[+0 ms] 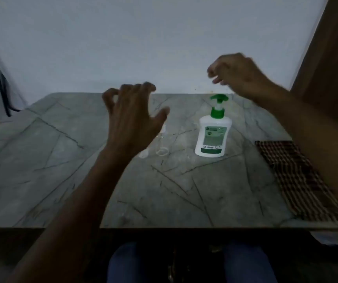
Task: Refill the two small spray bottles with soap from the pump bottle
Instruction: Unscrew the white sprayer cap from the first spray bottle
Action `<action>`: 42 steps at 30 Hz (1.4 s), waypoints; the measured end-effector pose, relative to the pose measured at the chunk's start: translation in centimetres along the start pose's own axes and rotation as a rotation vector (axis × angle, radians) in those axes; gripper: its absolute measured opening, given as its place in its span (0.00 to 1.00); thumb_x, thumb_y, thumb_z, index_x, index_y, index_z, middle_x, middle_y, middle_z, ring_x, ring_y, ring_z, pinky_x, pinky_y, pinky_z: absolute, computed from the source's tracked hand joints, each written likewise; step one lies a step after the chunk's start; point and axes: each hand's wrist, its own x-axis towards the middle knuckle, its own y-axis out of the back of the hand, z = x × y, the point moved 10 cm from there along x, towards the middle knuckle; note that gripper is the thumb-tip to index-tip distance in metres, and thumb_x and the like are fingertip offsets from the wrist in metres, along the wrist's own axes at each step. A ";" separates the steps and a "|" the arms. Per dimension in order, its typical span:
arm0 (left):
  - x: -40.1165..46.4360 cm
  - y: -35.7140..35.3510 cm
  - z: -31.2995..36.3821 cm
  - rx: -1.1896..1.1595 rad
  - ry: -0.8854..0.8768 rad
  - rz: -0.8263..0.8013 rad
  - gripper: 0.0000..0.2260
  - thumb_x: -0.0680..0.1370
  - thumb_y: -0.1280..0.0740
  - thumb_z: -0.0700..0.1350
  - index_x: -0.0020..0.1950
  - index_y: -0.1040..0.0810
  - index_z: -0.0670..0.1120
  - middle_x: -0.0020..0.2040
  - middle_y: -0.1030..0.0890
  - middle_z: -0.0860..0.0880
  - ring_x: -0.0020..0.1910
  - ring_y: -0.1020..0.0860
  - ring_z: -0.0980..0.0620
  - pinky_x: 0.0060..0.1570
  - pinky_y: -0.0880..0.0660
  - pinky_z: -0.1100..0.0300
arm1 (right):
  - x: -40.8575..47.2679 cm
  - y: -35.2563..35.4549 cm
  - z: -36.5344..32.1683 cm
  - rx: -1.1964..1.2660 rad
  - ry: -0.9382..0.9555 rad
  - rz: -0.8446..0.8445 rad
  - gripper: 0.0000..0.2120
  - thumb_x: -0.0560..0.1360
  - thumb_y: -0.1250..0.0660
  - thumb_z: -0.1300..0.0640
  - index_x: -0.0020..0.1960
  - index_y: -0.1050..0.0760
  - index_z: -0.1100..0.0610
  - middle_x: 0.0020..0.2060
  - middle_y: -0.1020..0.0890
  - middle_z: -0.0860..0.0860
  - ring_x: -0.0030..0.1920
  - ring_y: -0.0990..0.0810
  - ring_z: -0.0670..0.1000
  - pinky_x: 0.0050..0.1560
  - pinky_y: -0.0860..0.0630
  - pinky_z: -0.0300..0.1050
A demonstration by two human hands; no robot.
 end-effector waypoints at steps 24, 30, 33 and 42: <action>-0.7 -7.9 -2.0 0.107 0.066 -0.364 0.12 0.72 0.26 0.58 0.50 0.22 0.54 0.46 0.18 0.59 0.53 0.21 0.58 0.67 0.48 0.45 | 0.7 -2.0 2.1 -0.043 -0.125 0.053 0.19 0.80 0.40 0.50 0.51 0.17 0.64 0.44 0.12 0.55 0.46 0.13 0.53 0.57 0.17 0.58; -0.6 -6.4 -1.2 0.045 0.085 -0.288 0.10 0.72 0.24 0.54 0.48 0.22 0.55 0.43 0.18 0.61 0.49 0.21 0.62 0.66 0.47 0.49 | -2.7 1.9 -5.9 -0.283 0.214 0.345 0.12 0.81 0.39 0.54 0.52 0.18 0.58 0.46 0.14 0.50 0.48 0.17 0.51 0.54 0.20 0.53; -1.4 -3.6 0.2 -0.003 0.083 -0.191 0.12 0.72 0.24 0.55 0.52 0.22 0.56 0.45 0.18 0.61 0.48 0.23 0.64 0.66 0.46 0.51 | -7.6 0.8 -10.0 -0.269 0.345 0.338 0.07 0.81 0.35 0.56 0.55 0.20 0.57 0.47 0.17 0.49 0.48 0.20 0.48 0.52 0.22 0.43; -8.7 -1.6 4.9 -0.053 0.015 -0.241 0.29 0.74 0.27 0.53 0.71 0.34 0.50 0.54 0.18 0.55 0.63 0.23 0.56 0.69 0.48 0.54 | -16.8 -8.9 -5.6 -0.108 0.046 -0.075 0.11 0.77 0.29 0.39 0.49 0.23 0.46 0.41 0.20 0.42 0.40 0.21 0.40 0.40 0.23 0.36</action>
